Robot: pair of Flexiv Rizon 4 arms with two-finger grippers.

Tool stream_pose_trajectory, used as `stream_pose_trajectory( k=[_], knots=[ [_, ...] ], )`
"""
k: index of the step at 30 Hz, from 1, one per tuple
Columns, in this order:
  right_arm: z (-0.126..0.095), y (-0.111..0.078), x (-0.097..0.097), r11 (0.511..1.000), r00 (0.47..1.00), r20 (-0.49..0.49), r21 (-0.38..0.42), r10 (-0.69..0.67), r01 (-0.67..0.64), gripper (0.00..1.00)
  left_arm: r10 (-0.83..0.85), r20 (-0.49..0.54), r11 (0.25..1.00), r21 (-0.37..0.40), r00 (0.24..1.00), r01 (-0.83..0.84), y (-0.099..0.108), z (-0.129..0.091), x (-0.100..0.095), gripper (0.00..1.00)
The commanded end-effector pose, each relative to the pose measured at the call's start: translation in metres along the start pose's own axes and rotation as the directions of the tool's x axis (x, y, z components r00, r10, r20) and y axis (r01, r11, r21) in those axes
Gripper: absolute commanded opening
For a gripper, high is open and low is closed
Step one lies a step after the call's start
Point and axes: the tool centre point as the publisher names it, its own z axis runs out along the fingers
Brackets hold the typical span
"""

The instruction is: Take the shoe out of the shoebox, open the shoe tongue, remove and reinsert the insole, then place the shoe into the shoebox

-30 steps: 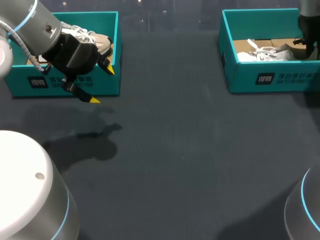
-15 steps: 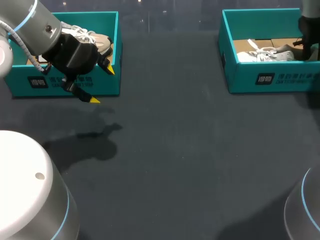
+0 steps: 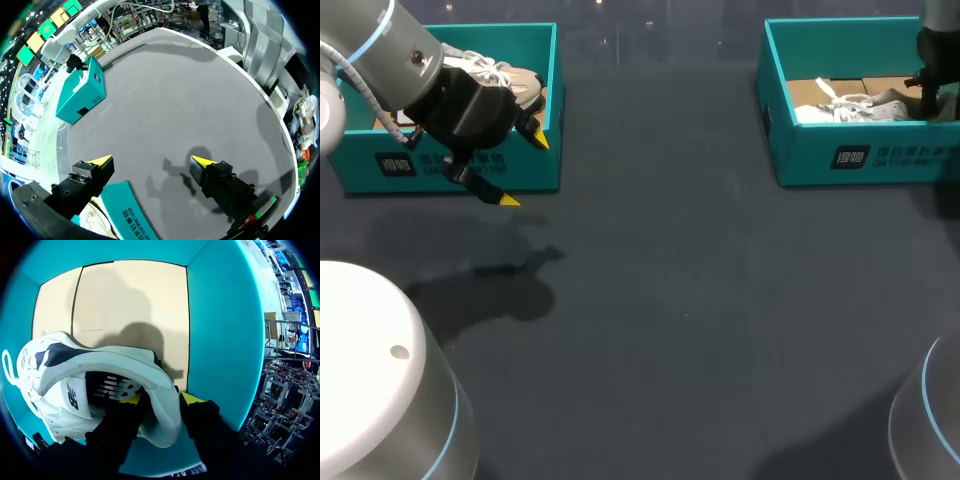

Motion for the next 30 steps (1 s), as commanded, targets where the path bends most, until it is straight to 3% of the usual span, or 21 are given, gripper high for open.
stream_pose_trajectory(
  k=[1, 4, 11, 30],
  knots=[
    [-0.005, -0.006, -0.002, 1.0, 1.0, -0.002, -0.011, 0.006, -0.006, 0.49, 0.001, 0.0, 1.0, -0.003, 1.0, -0.001, 0.0, -0.001, 0.001, 1.0],
    [-0.006, -0.006, -0.002, 1.0, 1.0, -0.003, -0.01, 0.011, -0.011, 0.66, 0.001, 0.0, 1.0, -0.003, 1.0, -0.001, 0.0, -0.001, 0.001, 1.0],
    [-0.008, -0.006, -0.002, 1.0, 1.0, -0.018, -0.009, 0.023, -0.023, 0.85, 0.001, 0.0, 1.0, -0.003, 1.0, -0.001, 0.0, -0.001, 0.001, 1.0],
    [-0.056, -0.014, -0.011, 0.997, 0.995, -0.079, -0.039, 0.06, -0.064, 0.86, 0.001, 0.0, 1.0, -0.003, 1.0, -0.001, 0.0, -0.001, 0.001, 1.0]
  ],
)
